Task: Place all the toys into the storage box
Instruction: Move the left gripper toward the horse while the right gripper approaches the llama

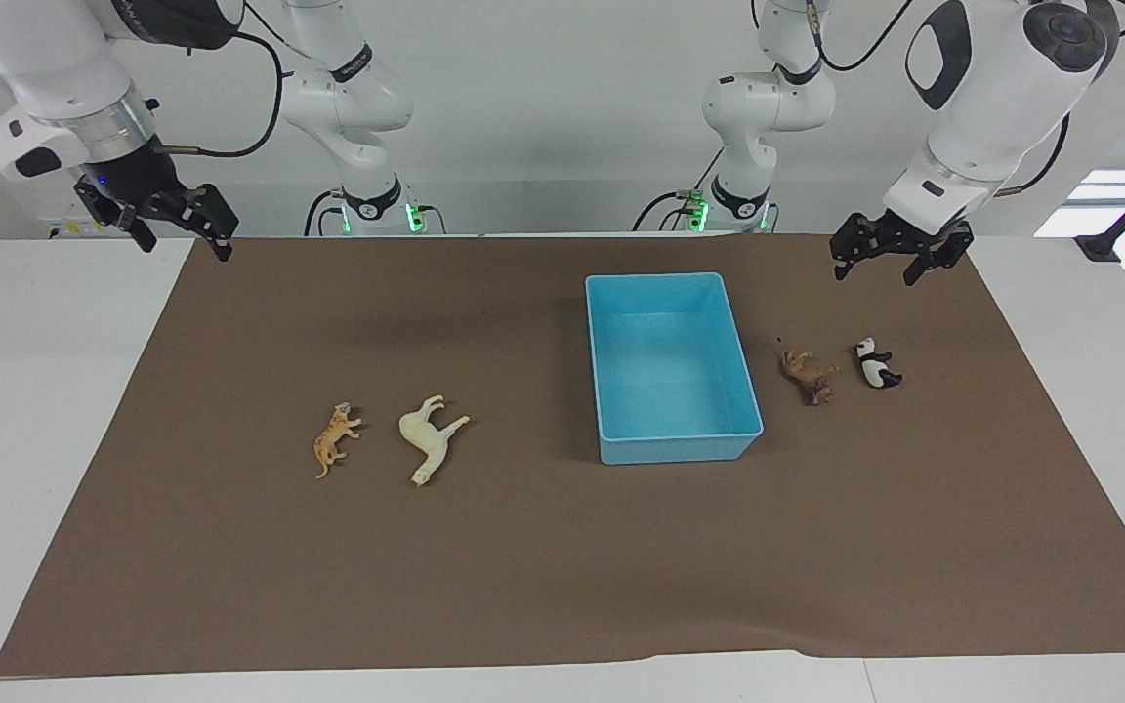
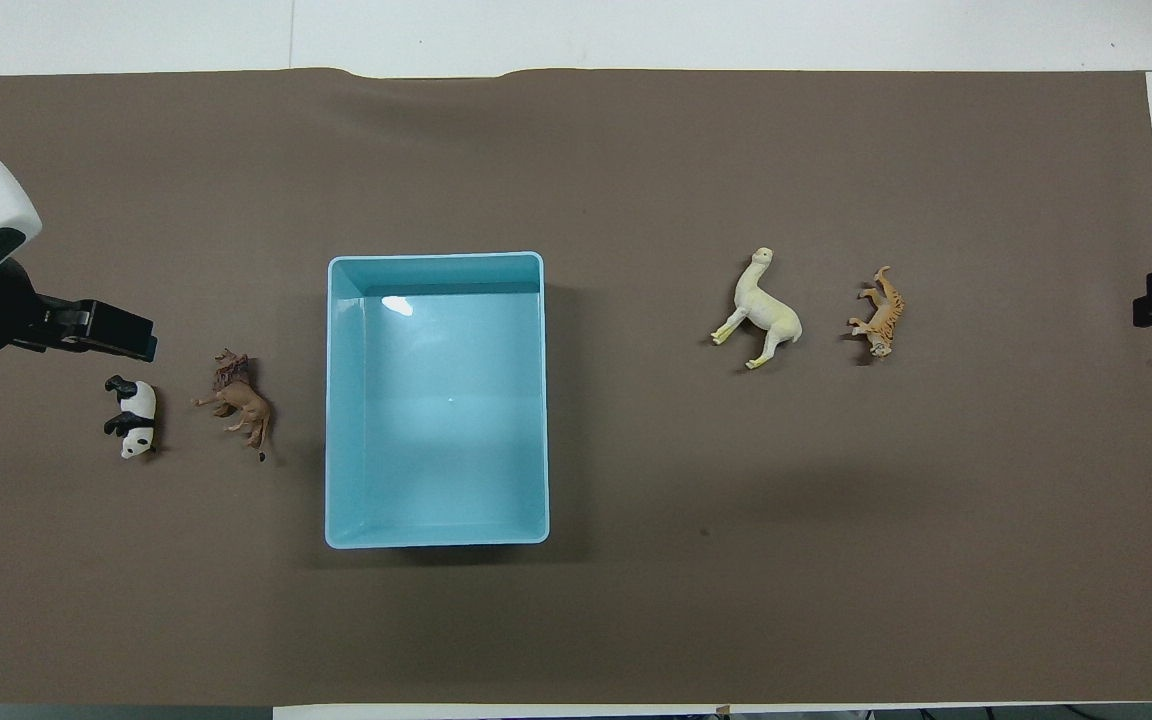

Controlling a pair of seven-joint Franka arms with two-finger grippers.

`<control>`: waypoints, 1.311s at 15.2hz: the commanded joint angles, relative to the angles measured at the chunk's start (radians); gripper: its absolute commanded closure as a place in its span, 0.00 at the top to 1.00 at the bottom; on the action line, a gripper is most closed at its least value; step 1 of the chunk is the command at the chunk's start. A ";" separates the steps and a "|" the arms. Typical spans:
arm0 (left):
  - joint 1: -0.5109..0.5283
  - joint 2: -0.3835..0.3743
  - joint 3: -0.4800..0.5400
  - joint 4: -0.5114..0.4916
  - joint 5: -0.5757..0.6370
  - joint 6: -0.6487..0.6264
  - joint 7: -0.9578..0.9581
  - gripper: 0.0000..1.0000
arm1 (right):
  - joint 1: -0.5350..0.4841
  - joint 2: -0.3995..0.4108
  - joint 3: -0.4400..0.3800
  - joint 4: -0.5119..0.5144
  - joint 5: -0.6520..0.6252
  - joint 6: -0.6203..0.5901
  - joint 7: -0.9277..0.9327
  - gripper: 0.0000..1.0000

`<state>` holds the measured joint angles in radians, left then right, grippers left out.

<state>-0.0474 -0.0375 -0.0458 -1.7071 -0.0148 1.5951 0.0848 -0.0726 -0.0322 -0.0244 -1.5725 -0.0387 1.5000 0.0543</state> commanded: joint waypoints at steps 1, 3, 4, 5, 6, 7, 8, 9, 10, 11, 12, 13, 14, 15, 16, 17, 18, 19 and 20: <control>-0.002 0.008 0.003 0.015 0.016 0.002 0.003 1.00 | -0.018 -0.023 0.008 -0.029 0.002 0.022 -0.027 1.00; -0.002 0.008 0.004 0.015 0.016 0.002 0.003 1.00 | -0.012 -0.021 0.006 -0.024 -0.001 0.022 -0.021 1.00; -0.002 0.008 0.003 0.015 0.016 0.002 0.003 1.00 | -0.018 -0.021 0.006 -0.024 -0.004 0.023 -0.022 1.00; -0.002 0.008 0.004 0.015 0.016 0.002 0.003 1.00 | -0.021 -0.021 0.006 -0.024 -0.006 0.011 -0.022 1.00; -0.002 0.008 0.004 0.014 0.016 0.002 0.003 1.00 | -0.021 -0.025 0.006 -0.026 -0.006 0.009 -0.022 1.00; -0.002 0.007 0.004 0.012 0.016 0.003 0.001 1.00 | -0.019 -0.025 0.006 -0.027 -0.006 0.009 -0.034 1.00; -0.002 -0.001 0.004 -0.015 0.016 0.023 0.000 1.00 | -0.009 -0.025 0.008 -0.031 -0.007 0.012 -0.034 1.00; -0.002 -0.021 0.004 -0.066 0.016 0.072 -0.002 1.00 | -0.006 -0.028 0.015 -0.040 -0.007 0.022 -0.034 1.00; -0.002 -0.051 0.004 -0.138 0.016 0.132 -0.011 1.00 | 0.017 -0.043 0.030 -0.070 0.002 0.026 -0.033 1.00; -0.002 -0.079 0.006 -0.207 0.019 0.199 -0.029 1.00 | 0.055 -0.060 0.037 -0.105 0.002 0.054 -0.030 1.00; 0.001 -0.100 0.006 -0.273 0.021 0.297 -0.054 1.00 | 0.100 -0.075 0.037 -0.156 0.002 0.116 -0.027 1.00; 0.035 -0.107 0.006 -0.314 0.021 0.359 -0.060 1.00 | 0.137 -0.084 0.037 -0.205 0.002 0.165 -0.031 1.00; 0.056 -0.095 0.004 -0.339 0.021 0.396 -0.057 1.00 | 0.166 -0.089 0.037 -0.259 0.002 0.205 -0.036 1.00; 0.060 -0.070 0.004 -0.367 0.021 0.438 -0.053 1.00 | 0.187 -0.084 0.037 -0.297 0.002 0.239 -0.050 1.00; 0.055 -0.043 0.004 -0.394 0.021 0.486 -0.056 1.00 | 0.217 -0.077 0.037 -0.338 0.002 0.312 -0.085 1.00; 0.057 -0.030 0.004 -0.429 0.021 0.537 -0.074 1.00 | 0.241 -0.069 0.037 -0.381 0.002 0.378 -0.102 1.00; 0.066 -0.027 0.004 -0.472 0.021 0.572 -0.121 1.00 | 0.261 -0.058 0.037 -0.426 0.002 0.438 -0.117 1.00; 0.069 -0.022 0.004 -0.505 0.021 0.612 -0.199 1.00 | 0.280 -0.039 0.037 -0.455 0.002 0.484 -0.149 1.00; 0.058 -0.010 0.004 -0.534 0.021 0.652 -0.277 1.00 | 0.283 -0.016 0.037 -0.478 0.002 0.538 -0.201 1.00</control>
<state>0.0135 -0.0458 -0.0363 -2.1649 -0.0094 2.1597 -0.0643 0.2008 -0.0593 0.0163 -1.9731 -0.0359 1.9396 -0.0527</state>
